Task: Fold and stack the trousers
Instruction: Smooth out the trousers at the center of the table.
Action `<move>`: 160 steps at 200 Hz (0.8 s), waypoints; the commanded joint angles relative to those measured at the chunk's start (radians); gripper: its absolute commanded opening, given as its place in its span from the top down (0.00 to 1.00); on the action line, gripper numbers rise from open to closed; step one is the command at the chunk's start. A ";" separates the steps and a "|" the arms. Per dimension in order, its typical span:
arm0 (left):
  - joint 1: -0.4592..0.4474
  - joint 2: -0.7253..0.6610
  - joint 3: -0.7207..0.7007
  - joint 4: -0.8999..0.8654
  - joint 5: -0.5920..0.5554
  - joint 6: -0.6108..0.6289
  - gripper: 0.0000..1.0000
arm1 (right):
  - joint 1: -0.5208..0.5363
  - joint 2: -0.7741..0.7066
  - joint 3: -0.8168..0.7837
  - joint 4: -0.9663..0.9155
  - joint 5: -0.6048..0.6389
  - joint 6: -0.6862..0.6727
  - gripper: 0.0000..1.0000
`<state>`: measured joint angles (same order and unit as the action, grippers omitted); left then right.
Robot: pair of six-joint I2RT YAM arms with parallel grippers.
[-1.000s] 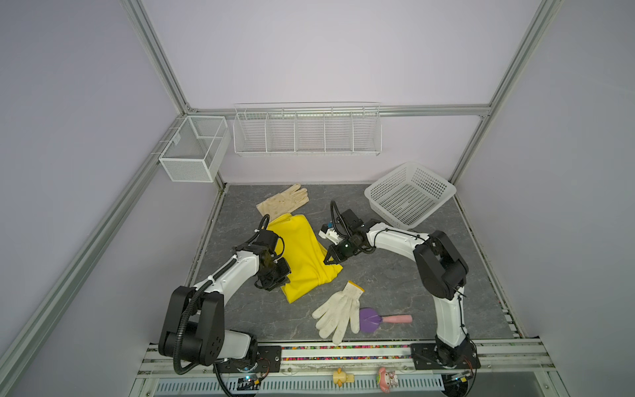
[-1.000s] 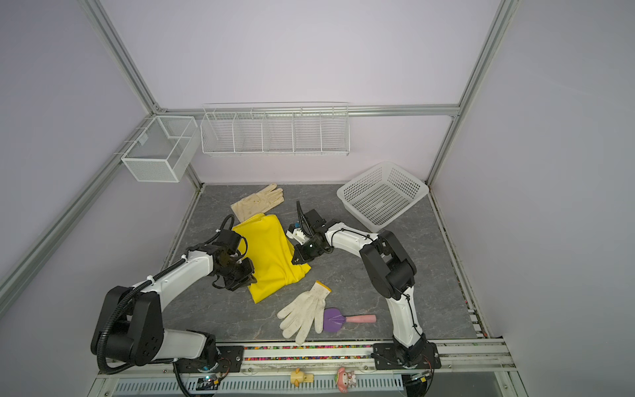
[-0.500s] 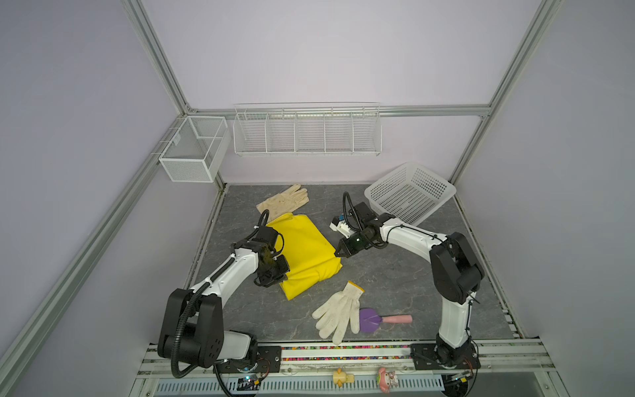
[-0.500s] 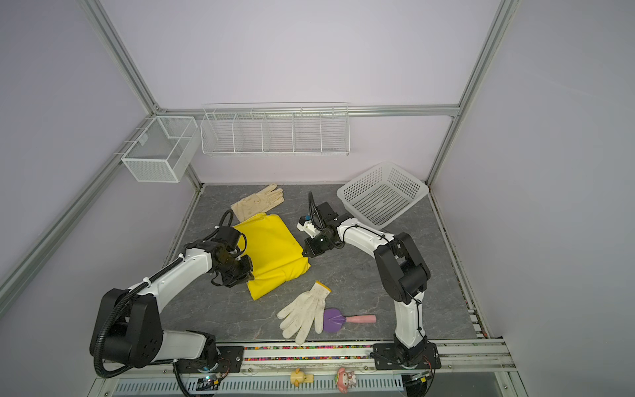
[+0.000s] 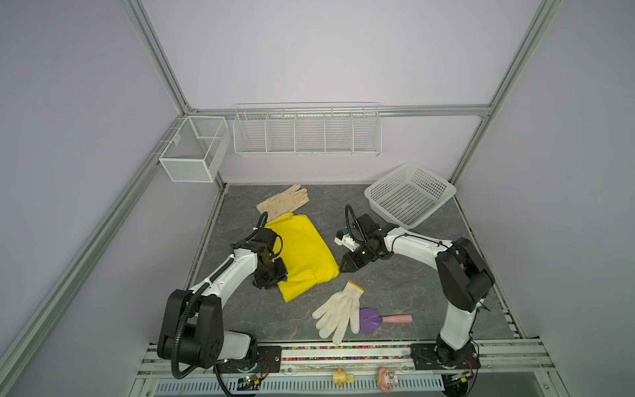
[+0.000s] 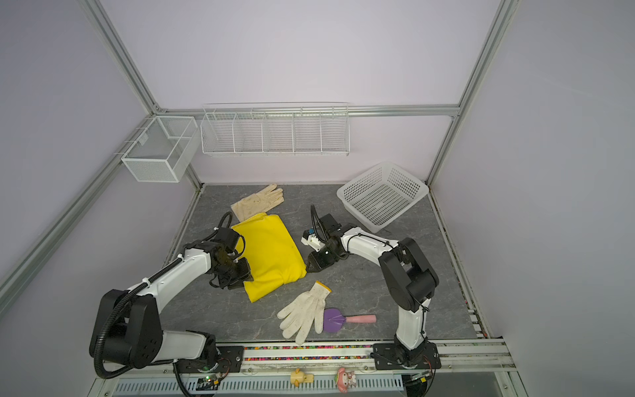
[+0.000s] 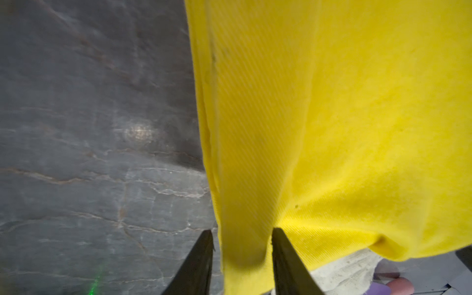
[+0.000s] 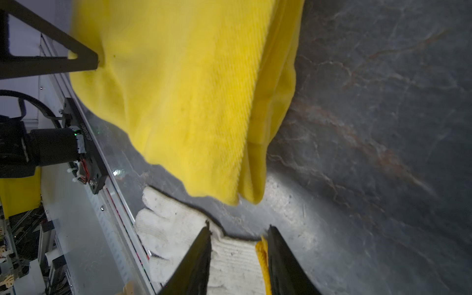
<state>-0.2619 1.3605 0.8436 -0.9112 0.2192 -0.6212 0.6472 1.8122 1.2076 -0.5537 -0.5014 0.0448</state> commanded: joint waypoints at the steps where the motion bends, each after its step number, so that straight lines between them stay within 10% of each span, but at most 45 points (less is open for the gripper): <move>1: -0.005 -0.071 -0.029 -0.048 0.016 -0.035 0.55 | 0.027 -0.043 -0.069 0.065 -0.060 0.032 0.60; 78: -0.094 -0.137 -0.176 0.103 0.108 -0.191 0.53 | 0.061 0.109 -0.025 0.213 -0.004 0.074 0.59; 121: -0.096 -0.096 -0.211 0.138 0.068 -0.182 0.76 | 0.045 0.136 -0.007 0.239 0.004 0.080 0.62; 160: -0.096 -0.097 -0.197 0.104 0.017 -0.161 1.00 | 0.041 0.111 -0.009 0.254 -0.011 0.078 0.88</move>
<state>-0.3557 1.2587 0.6392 -0.7685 0.3073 -0.7910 0.7010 1.9373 1.1854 -0.3264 -0.5209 0.1314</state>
